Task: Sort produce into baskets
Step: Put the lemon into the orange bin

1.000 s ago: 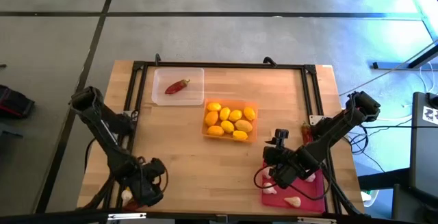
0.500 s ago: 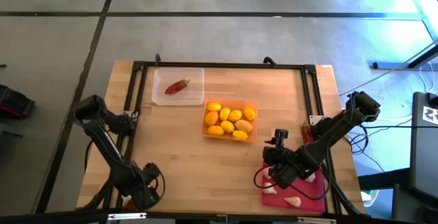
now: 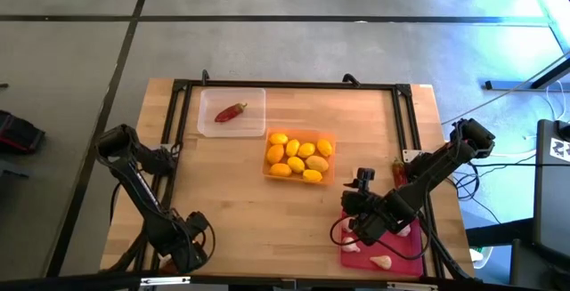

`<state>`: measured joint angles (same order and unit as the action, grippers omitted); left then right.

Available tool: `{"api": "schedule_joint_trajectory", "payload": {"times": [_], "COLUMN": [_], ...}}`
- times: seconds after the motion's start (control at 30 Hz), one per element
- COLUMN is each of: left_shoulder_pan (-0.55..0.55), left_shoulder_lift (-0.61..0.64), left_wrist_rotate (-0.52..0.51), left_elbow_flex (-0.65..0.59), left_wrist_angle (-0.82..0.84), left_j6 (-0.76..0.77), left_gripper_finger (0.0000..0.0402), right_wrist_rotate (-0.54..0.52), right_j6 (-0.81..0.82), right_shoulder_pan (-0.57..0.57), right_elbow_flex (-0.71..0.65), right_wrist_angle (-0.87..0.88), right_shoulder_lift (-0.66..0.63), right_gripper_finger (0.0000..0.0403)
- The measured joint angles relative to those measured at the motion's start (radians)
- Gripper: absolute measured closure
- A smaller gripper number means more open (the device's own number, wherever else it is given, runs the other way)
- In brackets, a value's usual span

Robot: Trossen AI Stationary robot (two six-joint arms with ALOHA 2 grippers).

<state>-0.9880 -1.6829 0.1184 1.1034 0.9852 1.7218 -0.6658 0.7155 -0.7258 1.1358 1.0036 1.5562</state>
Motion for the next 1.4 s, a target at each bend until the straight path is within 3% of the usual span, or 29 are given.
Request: {"api": "schedule_joint_trajectory", "payload": {"times": [0.3,0.57,0.87,1.07,1.2,1.4], "left_shoulder_pan": [0.0,0.001,0.02,0.069,0.106,0.178], "left_shoulder_lift": [0.0,0.0,0.004,0.024,0.064,0.144], "left_wrist_rotate": [0.0,0.033,0.052,0.047,0.005,-0.166], "left_elbow_flex": [-0.021,-0.101,-0.116,-0.098,-0.078,-0.052], "left_wrist_angle": [-0.019,-0.138,-0.133,-0.132,-0.12,-0.041], "left_j6": [0.01,-0.003,-0.068,-0.172,-0.242,-0.376], "left_gripper_finger": [0.015,0.0152,0.0223,0.0232,0.0231,0.023], "right_wrist_rotate": [0.0,0.0,0.0,0.0,0.003,0.021], "right_j6": [-0.009,-0.008,-0.008,-0.006,-0.006,-0.006], "right_shoulder_pan": [0.0,0.0,0.0,0.0,0.0,0.0], "right_elbow_flex": [0.0,0.0,0.0,0.0,0.0,0.0], "right_wrist_angle": [-0.01,-0.01,-0.011,-0.016,-0.016,-0.016], "right_shoulder_lift": [0.0,0.0,0.0,0.0,0.0,0.0], "right_gripper_finger": [0.0205,0.0205,0.0205,0.0205,0.0205,0.0205]}}
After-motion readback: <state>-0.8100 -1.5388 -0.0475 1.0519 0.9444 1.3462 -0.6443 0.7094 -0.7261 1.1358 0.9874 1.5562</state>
